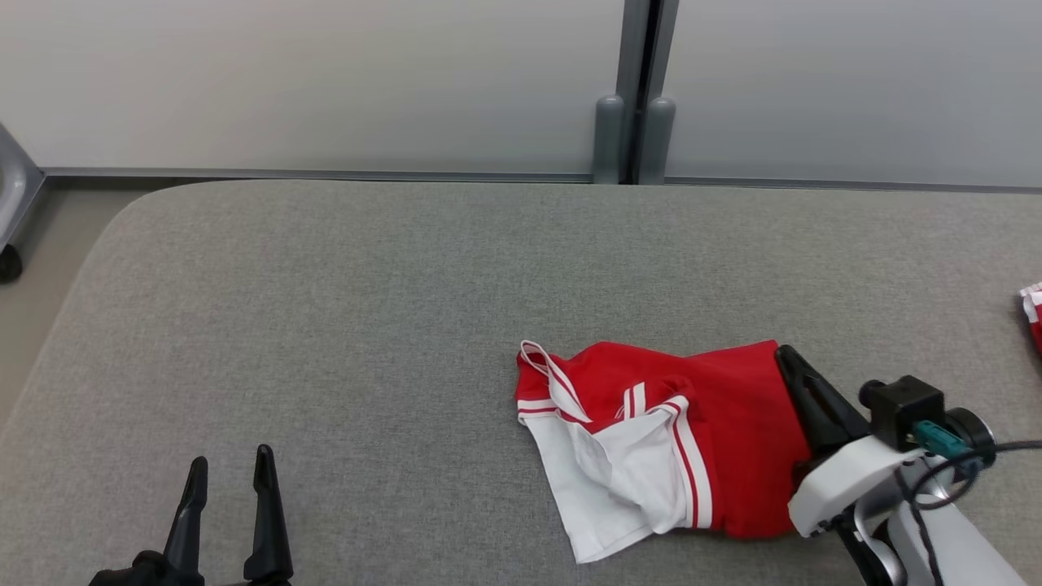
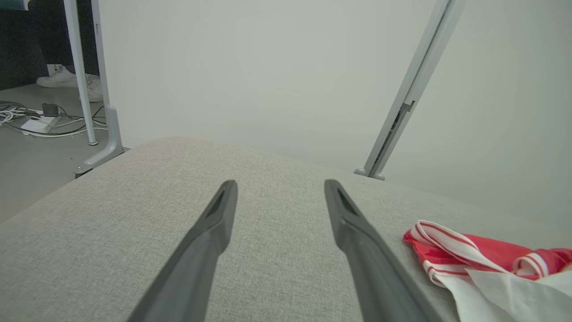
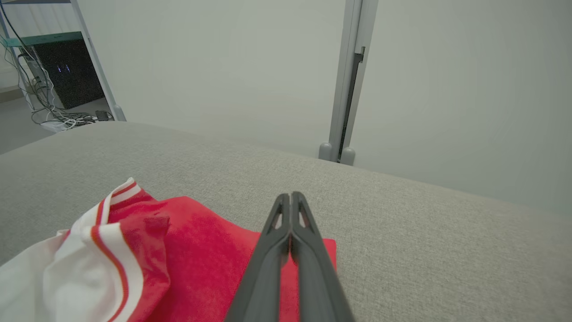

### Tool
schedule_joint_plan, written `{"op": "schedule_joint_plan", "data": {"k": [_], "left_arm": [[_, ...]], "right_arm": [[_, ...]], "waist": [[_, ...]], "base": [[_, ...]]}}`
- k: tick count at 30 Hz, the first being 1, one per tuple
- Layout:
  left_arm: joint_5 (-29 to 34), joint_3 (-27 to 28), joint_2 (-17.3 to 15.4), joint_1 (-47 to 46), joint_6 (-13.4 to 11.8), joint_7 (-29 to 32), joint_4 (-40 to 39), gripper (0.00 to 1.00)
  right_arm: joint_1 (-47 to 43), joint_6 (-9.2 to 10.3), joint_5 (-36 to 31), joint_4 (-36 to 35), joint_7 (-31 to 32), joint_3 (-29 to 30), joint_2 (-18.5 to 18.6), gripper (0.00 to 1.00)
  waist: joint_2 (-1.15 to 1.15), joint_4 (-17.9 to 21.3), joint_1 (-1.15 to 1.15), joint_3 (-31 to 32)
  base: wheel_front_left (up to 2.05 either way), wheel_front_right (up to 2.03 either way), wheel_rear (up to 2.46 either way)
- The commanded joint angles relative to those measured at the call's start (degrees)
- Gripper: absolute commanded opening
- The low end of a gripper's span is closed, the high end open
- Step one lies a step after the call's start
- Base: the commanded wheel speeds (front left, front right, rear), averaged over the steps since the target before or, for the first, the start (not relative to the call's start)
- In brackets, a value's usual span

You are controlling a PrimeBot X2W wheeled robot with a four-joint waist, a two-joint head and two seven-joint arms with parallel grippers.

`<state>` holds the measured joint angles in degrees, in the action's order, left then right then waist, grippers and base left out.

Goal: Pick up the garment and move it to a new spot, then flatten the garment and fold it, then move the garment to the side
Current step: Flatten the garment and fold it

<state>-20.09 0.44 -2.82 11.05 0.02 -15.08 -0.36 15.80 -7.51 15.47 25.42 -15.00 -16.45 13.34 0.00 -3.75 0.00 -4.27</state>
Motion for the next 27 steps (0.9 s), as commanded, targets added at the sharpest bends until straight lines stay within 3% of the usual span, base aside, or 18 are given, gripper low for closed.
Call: {"op": "schedule_joint_plan", "data": {"k": [1, 5, 10, 16, 21, 27], "left_arm": [[0.04, -0.28, -0.19, -1.02, 0.14, -0.07, 0.05, 1.0], [-0.4, -0.56, -0.21, -1.55, 0.16, -0.07, 0.31, 1.0], [-0.71, 0.02, -0.2, -2.3, 0.03, -0.07, 0.48, 1.0], [-1.12, 0.11, -0.2, -2.04, -0.13, -0.07, 0.42, 1.0], [-1.58, 0.41, -0.2, -1.65, -0.62, -0.07, 0.17, 1.0], [-1.54, 0.85, -0.2, -1.42, -0.89, -0.07, -0.02, 1.0]], "right_arm": [[2.04, 0.03, 0.01, 3.22, -0.26, -1.46, -0.45, 0.0], [6.0, 0.03, 0.66, 10.23, -0.27, -6.0, -2.03, 0.0], [7.15, 0.03, 2.67, 13.82, -0.26, -11.88, -3.49, 0.0], [4.76, 0.03, 5.49, 10.25, -0.25, -21.38, -2.88, 0.0], [4.3, 0.03, 8.75, 10.16, -0.25, -33.18, -2.07, 0.0], [5.88, 0.03, 10.54, 6.92, -0.26, -33.79, -0.99, 0.0]], "waist": [[0.0, -1.27, 0.0, -0.95], [0.0, -2.92, 0.0, -1.99], [0.0, -4.16, 0.0, -2.57], [0.0, -4.58, 0.0, -2.57], [0.0, -3.52, 0.0, -2.47], [0.0, -1.89, 0.0, -2.05]], "base": [[0.0, 0.0, 0.0], [0.0, 0.0, 0.0], [0.0, 0.0, 0.0], [0.0, 0.0, 0.0], [0.0, 0.0, 0.0], [0.0, 0.0, 0.0]]}}
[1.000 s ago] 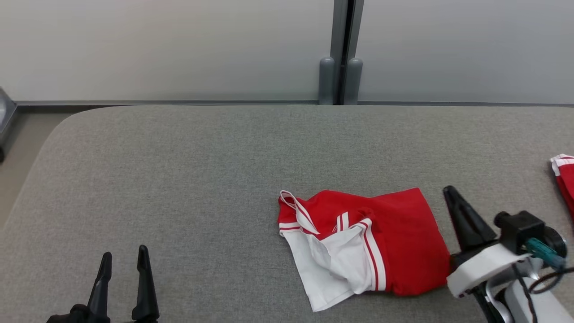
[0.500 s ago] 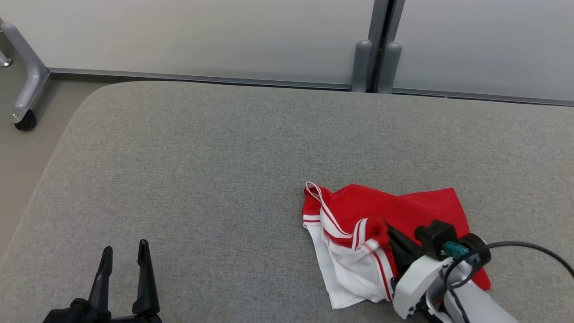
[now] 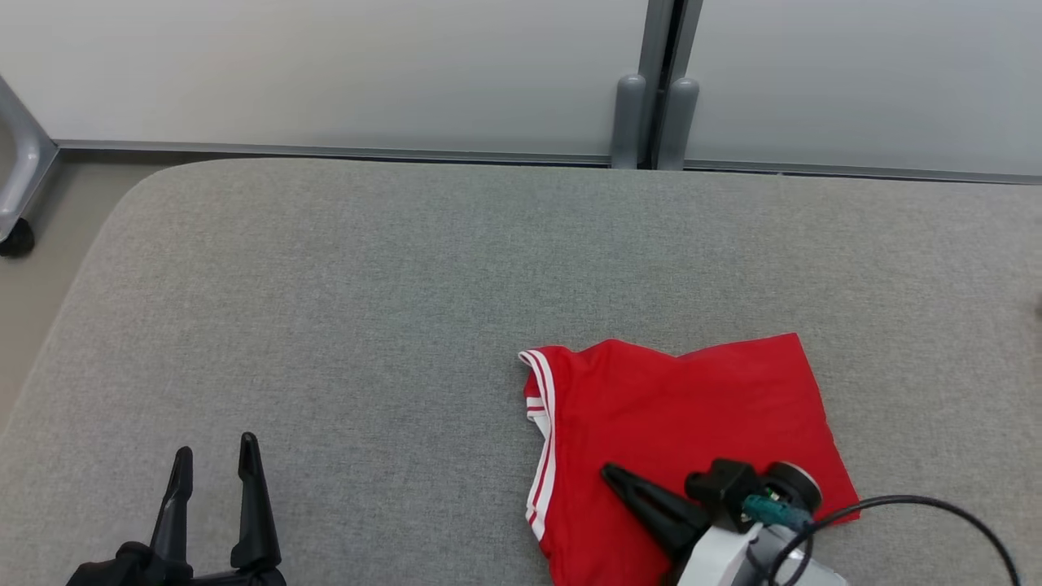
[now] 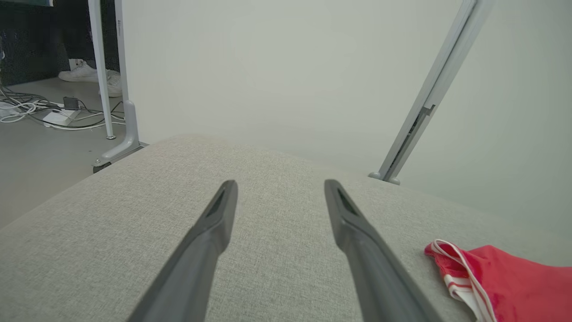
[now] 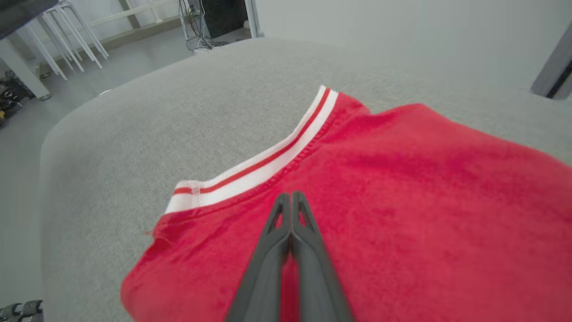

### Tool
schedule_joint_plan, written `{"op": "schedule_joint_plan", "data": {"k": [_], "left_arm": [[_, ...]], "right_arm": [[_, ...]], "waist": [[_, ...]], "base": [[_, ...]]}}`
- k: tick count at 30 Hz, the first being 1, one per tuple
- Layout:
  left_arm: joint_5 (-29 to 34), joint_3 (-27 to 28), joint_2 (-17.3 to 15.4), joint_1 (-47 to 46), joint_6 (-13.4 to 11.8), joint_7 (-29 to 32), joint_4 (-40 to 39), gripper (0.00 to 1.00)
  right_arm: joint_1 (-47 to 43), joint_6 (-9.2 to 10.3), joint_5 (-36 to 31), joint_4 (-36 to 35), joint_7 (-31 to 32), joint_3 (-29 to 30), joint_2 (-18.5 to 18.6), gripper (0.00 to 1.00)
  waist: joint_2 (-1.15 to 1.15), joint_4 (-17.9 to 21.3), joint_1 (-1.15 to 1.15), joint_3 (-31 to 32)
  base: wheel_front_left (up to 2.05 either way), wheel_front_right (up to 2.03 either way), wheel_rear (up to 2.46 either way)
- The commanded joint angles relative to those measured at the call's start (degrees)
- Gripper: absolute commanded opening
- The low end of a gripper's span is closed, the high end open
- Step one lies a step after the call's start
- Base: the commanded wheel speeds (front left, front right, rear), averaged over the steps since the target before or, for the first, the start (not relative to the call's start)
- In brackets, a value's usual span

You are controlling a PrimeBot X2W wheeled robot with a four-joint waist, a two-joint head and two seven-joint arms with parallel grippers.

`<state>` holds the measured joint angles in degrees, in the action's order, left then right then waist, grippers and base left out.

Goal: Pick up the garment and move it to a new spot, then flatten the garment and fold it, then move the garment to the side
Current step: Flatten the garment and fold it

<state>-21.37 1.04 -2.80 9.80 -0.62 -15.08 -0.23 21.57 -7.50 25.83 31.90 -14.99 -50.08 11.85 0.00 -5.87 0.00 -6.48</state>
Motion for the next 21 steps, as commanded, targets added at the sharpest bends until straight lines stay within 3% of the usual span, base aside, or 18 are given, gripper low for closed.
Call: {"op": "schedule_joint_plan", "data": {"k": [1, 5, 11, 12, 13, 14, 21], "left_arm": [[-0.23, 0.37, -0.22, -0.09, -0.31, -0.07, -0.28, 1.0], [-0.07, 0.87, -0.22, 0.41, -0.43, -0.07, -0.83, 1.0], [0.24, 1.54, -0.23, 1.64, -0.95, -0.07, -1.91, 1.0], [0.33, 1.71, -0.24, 1.76, -0.83, -0.07, -1.84, 1.0], [0.43, 1.91, -0.21, 1.84, -0.68, -0.07, -1.83, 1.0], [0.48, 2.16, -0.21, 1.94, -0.63, -0.07, -1.77, 1.0], [1.95, 3.19, -0.22, 3.11, 0.71, -0.07, -0.45, 1.0]], "right_arm": [[-0.29, 0.02, 0.38, -0.82, -0.27, 1.0, 0.92, 0.0], [-3.14, 0.02, -1.34, -7.08, -0.26, 8.85, 3.67, 0.0], [-11.23, 0.02, -5.31, -15.52, -0.27, 28.58, 6.59, 0.0], [-12.77, 0.02, -6.22, -16.03, -0.27, 31.78, 6.63, 0.28], [-14.12, 0.02, -7.52, -16.71, -0.27, 35.16, 6.72, 0.49], [-15.34, 0.02, -8.22, -17.43, -0.27, 38.36, 6.41, 0.98], [-22.33, 0.02, -12.02, -18.01, -0.27, 51.8, 3.56, 1.0]], "waist": [[0.0, 0.57, 0.0, 0.31], [0.0, 1.96, 0.0, 1.25], [0.0, 4.0, 0.0, 3.16], [0.0, 4.27, 0.0, 3.52], [0.0, 4.46, 0.0, 3.83], [0.0, 4.62, 0.0, 4.16], [0.0, 5.13, 0.0, 5.67]], "base": [[0.0, 0.0, 0.0], [0.0, 0.0, 0.0], [0.0, 0.0, 0.0], [0.0, 0.0, 0.0], [0.0, 0.0, 0.0], [0.0, 0.0, 0.0], [0.0, 0.0, 0.0]]}}
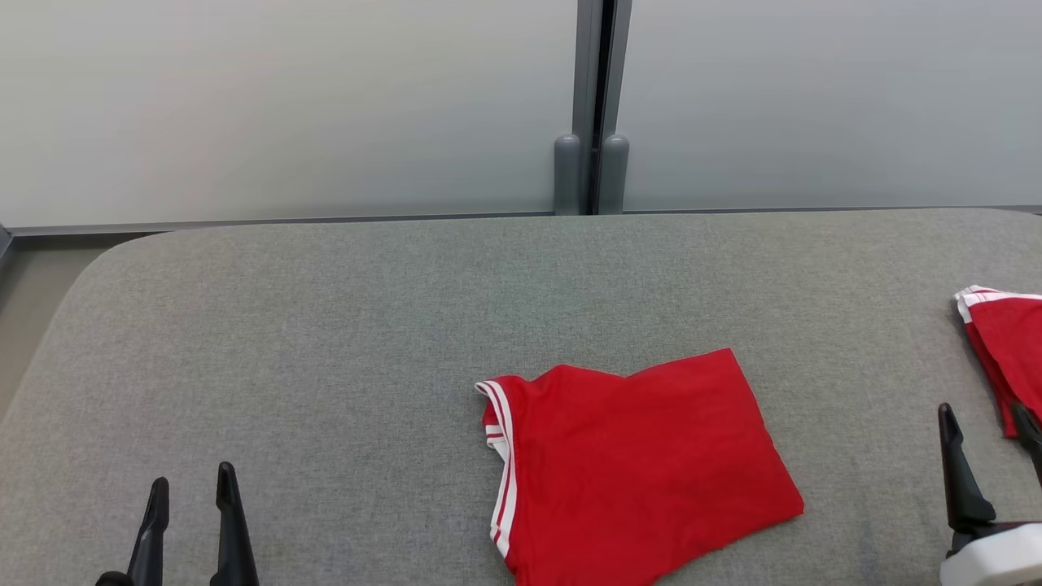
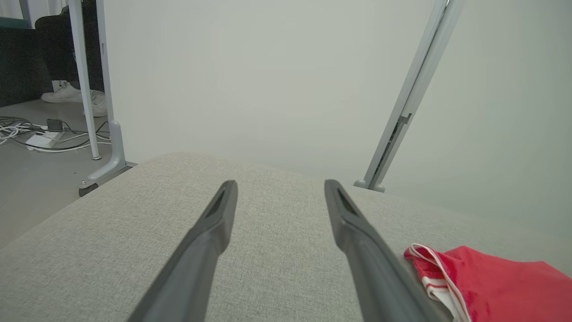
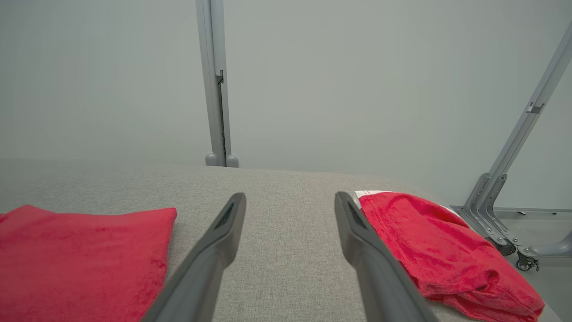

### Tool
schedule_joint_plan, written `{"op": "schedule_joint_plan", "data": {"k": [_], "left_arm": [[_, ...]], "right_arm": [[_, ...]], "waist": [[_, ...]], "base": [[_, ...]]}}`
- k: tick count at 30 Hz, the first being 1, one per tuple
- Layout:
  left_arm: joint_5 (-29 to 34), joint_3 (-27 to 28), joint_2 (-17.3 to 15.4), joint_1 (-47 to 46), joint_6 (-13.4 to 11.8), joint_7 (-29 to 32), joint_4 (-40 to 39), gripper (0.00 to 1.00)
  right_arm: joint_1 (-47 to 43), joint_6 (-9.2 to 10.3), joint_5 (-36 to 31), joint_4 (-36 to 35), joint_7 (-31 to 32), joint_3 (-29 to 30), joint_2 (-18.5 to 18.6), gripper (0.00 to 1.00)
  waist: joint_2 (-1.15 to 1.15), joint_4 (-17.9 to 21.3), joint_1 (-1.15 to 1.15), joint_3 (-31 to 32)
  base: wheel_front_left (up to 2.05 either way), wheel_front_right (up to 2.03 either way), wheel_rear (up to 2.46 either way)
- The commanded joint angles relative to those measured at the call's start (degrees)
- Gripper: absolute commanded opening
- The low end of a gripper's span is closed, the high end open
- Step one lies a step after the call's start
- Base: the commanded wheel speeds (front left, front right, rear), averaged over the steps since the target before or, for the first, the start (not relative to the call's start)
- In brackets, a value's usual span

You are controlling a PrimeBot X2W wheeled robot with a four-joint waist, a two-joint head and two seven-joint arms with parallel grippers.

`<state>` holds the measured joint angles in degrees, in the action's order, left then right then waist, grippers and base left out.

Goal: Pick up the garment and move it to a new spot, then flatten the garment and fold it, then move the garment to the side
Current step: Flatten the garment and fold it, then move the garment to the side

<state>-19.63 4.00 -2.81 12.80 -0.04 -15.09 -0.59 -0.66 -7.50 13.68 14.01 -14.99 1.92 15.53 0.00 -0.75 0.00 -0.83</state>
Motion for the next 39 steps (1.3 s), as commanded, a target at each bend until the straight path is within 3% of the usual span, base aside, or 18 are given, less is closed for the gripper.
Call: {"op": "schedule_joint_plan", "data": {"k": [1, 8, 13, 18, 22, 26, 35, 36, 37, 38, 39], "left_arm": [[0.4, 0.26, -0.21, 0.39, 0.32, -0.05, 0.25, 1.0], [0.77, 0.75, -0.2, 0.75, 1.33, -0.05, 1.84, 1.0], [0.94, 0.17, -0.21, 0.1, 1.52, -0.05, 1.9, 1.0], [0.72, -0.38, -0.2, -0.66, 1.43, -0.06, 1.34, 1.0], [0.3, -1.11, -0.22, -1.54, 1.3, -0.06, 1.72, 1.0], [-0.08, -1.84, -0.21, -2.07, 1.12, -0.06, 1.64, 1.0], [-0.54, -2.24, -0.21, -3.23, 0.96, -0.05, 1.54, 1.0], [-0.61, -2.29, -0.21, -3.25, 0.9, -0.05, 1.51, 1.0], [-0.7, -2.31, -0.21, -3.27, 0.89, -0.05, 1.47, 1.0], [-0.81, -2.22, -0.21, -3.4, 0.87, -0.05, 1.41, 1.0], [-0.98, -2.18, -0.21, -3.58, 0.89, -0.05, 1.36, 1.0]], "right_arm": [[-0.79, 0.02, -0.36, 0.02, -0.27, 0.82, -0.47, 1.0], [-2.13, 0.02, -1.09, 0.26, -0.28, 1.87, -2.99, 1.0], [1.1, 0.02, 6.97, 1.14, -0.21, -3.77, -3.92, 1.0], [8.81, 0.01, 17.71, 3.81, 15.42, -15.05, 1.19, 1.0], [15.23, 0.02, 18.47, 9.2, 26.7, -19.06, 3.66, 1.0], [18.06, 0.01, 16.28, 14.18, 29.47, -19.91, 3.44, 1.0], [21.49, 0.01, 22.07, 24.4, 31.29, -24.04, 0.94, 1.0], [21.78, 0.01, 23.02, 24.66, 30.93, -24.65, 0.85, 0.96], [22.26, 0.01, 23.83, 24.37, 30.15, -25.51, 1.06, 0.06], [23.02, 0.01, 24.37, 24.09, 29.05, -26.16, 1.76, 0.0], [23.73, 0.01, 25.26, 23.79, 28.03, -26.44, 2.41, 0.0]], "waist": [[0.0, 0.02, 0.0, 0.07], [0.0, -0.74, 0.0, 0.17], [0.0, -1.83, 0.0, -0.51], [0.0, -2.48, 0.0, -2.29], [0.0, -3.75, 0.0, -3.37], [0.0, -5.16, 0.0, -4.08], [0.0, -7.91, 0.0, -5.89], [0.0, -7.93, 0.0, -6.04], [0.0, -7.88, 0.0, -6.24], [0.0, -7.67, 0.0, -6.48], [0.0, -7.36, 0.0, -6.67]], "base": [[0.0, 0.0, 0.0], [0.0, 0.0, 0.0], [0.0, 0.0, 0.0], [0.0, 0.0, 0.0], [0.0, 0.0, 0.0], [0.0, 0.0, 0.0], [0.0, 0.0, 0.0], [0.0, 0.0, 0.0], [0.0, 0.0, 0.0], [0.0, 0.0, 0.0], [0.0, 0.0, 0.0]]}}
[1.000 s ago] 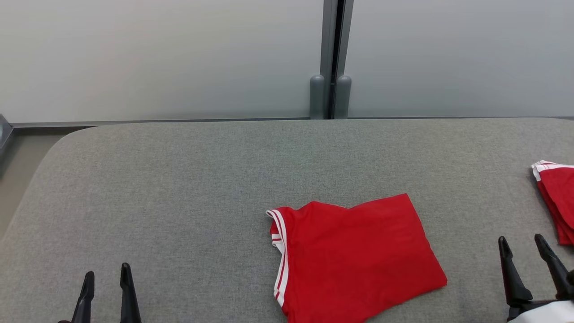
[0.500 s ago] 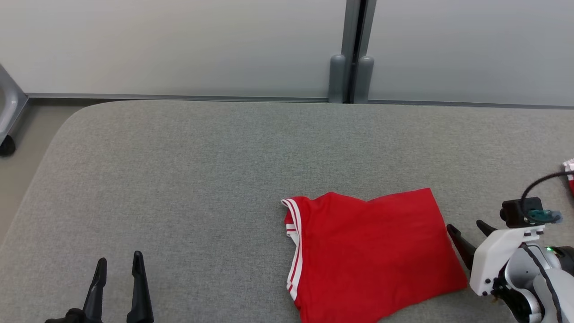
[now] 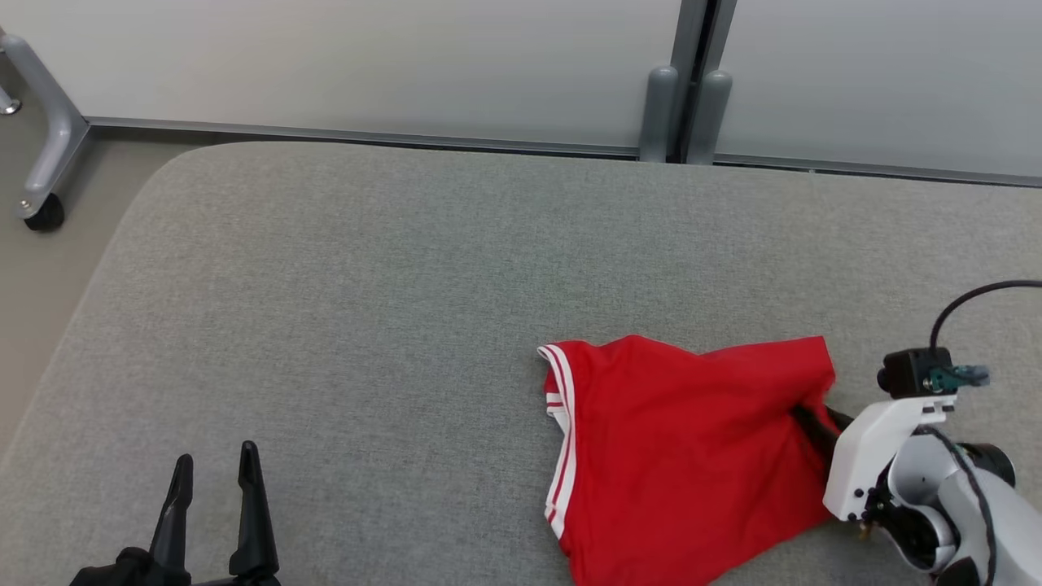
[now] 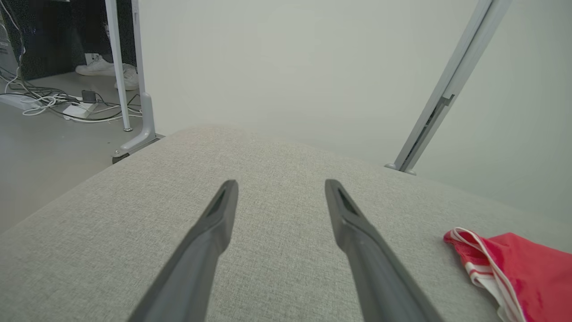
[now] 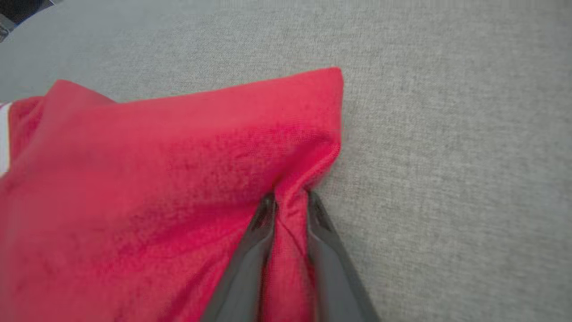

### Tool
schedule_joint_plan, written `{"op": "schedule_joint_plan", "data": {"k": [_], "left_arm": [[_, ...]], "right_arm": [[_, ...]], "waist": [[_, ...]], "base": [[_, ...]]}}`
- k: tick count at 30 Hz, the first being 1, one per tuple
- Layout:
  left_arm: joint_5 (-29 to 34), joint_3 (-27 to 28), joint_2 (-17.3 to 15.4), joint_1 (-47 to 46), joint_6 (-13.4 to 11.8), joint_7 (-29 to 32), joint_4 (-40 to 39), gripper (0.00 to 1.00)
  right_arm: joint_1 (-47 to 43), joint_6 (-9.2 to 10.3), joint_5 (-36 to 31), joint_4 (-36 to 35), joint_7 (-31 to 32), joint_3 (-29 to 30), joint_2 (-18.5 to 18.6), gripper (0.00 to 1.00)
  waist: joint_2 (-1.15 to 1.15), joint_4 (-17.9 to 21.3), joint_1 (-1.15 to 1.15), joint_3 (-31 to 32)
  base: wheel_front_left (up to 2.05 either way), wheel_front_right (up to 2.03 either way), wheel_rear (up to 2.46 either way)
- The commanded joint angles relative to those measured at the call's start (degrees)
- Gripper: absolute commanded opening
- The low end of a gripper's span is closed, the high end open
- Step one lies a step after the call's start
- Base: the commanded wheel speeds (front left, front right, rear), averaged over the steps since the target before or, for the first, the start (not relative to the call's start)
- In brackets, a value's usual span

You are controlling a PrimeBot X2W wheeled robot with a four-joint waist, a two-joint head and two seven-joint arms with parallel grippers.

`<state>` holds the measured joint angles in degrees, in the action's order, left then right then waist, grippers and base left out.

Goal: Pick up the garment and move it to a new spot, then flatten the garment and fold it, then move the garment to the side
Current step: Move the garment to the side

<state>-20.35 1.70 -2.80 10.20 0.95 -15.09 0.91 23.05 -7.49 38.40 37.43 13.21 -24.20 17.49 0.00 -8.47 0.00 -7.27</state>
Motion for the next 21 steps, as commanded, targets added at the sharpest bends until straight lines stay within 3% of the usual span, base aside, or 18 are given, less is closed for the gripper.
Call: {"op": "schedule_joint_plan", "data": {"k": [1, 9, 17, 21], "left_arm": [[-0.4, 0.13, -0.22, -1.13, -0.1, -0.06, -0.12, 1.0], [-0.16, -0.02, -0.22, -2.17, 0.15, -0.05, -0.64, 1.0], [1.12, 0.21, -0.23, -4.09, 1.02, -0.05, -0.69, 1.0], [1.91, 0.52, -0.22, -4.6, 1.53, -0.05, -0.6, 1.0]], "right_arm": [[0.76, 0.0, 1.66, 0.01, -0.76, -0.74, 0.98, 0.0], [7.94, 0.01, 6.28, -1.59, -1.69, 1.86, 11.84, 0.0], [13.89, 0.0, 6.78, -4.75, 4.15, 6.21, 22.57, 0.0], [16.06, 0.0, 5.92, -5.6, 7.14, 8.36, 25.74, 0.0]], "waist": [[0.0, 0.8, 0.0, -0.41], [0.0, 6.25, 0.0, -2.47], [0.0, 10.88, 0.0, -5.12], [0.0, 11.93, 0.0, -6.01]], "base": [[0.0, 0.0, 0.0], [0.0, 0.0, 0.0], [0.0, 0.0, 0.0], [0.0, 0.0, 0.0]]}}
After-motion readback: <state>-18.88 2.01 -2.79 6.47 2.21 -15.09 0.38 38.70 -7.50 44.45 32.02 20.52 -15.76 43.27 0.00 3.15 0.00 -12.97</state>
